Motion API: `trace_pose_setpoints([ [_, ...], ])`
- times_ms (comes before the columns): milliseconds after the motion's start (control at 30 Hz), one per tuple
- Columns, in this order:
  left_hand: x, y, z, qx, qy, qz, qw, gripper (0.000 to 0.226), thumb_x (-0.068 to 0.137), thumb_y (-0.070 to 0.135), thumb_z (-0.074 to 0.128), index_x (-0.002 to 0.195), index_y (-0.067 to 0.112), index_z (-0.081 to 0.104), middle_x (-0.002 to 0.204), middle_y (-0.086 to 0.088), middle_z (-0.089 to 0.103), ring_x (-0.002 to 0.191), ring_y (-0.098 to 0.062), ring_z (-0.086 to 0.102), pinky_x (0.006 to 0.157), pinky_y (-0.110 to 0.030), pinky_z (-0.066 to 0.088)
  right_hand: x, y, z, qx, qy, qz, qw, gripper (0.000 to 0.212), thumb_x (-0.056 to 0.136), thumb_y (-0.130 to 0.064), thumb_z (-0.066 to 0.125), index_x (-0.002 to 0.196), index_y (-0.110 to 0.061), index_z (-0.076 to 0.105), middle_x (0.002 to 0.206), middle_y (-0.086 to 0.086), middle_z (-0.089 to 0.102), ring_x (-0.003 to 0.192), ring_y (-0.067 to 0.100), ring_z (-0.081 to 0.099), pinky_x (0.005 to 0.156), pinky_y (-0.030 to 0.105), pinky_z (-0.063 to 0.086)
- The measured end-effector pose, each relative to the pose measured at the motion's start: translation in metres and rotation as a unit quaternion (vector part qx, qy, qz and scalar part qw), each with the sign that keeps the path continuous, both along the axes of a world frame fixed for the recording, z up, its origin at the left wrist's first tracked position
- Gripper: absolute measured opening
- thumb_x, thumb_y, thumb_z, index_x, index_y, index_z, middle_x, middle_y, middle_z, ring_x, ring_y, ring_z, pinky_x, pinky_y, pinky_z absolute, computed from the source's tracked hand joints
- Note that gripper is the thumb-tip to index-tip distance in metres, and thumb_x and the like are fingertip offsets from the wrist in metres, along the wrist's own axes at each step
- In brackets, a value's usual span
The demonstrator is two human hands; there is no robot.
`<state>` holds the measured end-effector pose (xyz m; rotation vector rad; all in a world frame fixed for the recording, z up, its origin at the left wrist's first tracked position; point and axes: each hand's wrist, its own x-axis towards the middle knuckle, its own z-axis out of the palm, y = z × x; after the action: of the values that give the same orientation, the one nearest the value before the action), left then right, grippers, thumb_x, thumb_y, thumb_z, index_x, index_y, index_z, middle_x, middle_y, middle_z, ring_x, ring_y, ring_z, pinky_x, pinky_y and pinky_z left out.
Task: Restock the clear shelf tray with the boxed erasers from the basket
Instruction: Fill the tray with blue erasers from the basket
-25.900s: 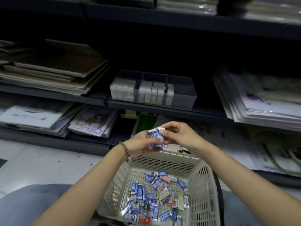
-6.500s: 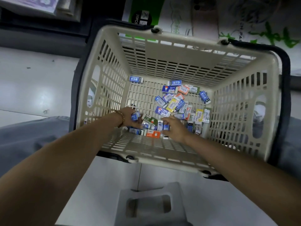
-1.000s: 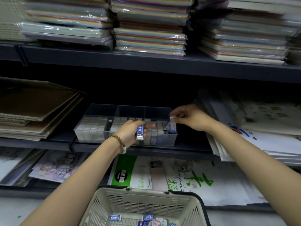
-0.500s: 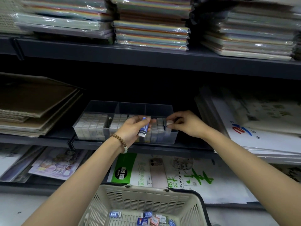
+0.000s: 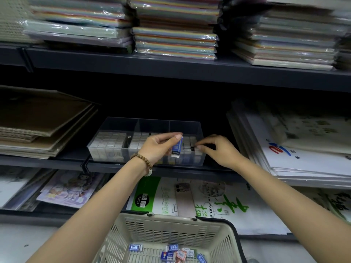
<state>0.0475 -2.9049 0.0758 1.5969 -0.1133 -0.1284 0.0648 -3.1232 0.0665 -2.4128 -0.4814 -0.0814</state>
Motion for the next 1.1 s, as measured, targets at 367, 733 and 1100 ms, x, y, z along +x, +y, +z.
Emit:
trace_pose_setpoints([
  [367,0.023,-0.049,0.007,-0.013,-0.075,-0.057,0.995,0.005,0.085,0.021,0.067,0.087,0.026,0.067,0.084,0.011,0.069,0.075,0.001,0.068,0.064,-0.011,0.051,-0.009,0.001,0.028,0.278,0.071,0.008,0.958,0.026,0.084,-0.013,0.068,0.108,-0.019,0.063,0.101,0.001,0.069,0.092,0.005,0.066,0.08,0.014,0.05],
  [733,0.052,-0.043,-0.005,0.434,-0.21,-0.221,0.848,0.04,0.084,0.04,0.065,0.121,0.025,0.06,0.109,0.012,0.051,0.094,-0.005,0.05,0.081,-0.016,0.041,-0.006,-0.03,0.005,0.348,0.099,-0.131,0.923,0.029,0.084,-0.007,0.066,0.113,-0.005,0.063,0.095,0.008,0.064,0.081,0.006,0.061,0.066,0.008,0.05],
  [1100,0.057,-0.044,-0.001,0.493,-0.246,-0.26,0.793,0.025,0.089,0.034,0.059,0.114,0.028,0.059,0.108,0.007,0.049,0.093,-0.009,0.048,0.08,-0.023,0.04,-0.005,-0.021,-0.01,0.383,0.136,-0.135,0.904,0.024,0.088,-0.01,0.062,0.111,-0.013,0.061,0.094,0.003,0.065,0.081,0.007,0.063,0.069,0.014,0.053],
])
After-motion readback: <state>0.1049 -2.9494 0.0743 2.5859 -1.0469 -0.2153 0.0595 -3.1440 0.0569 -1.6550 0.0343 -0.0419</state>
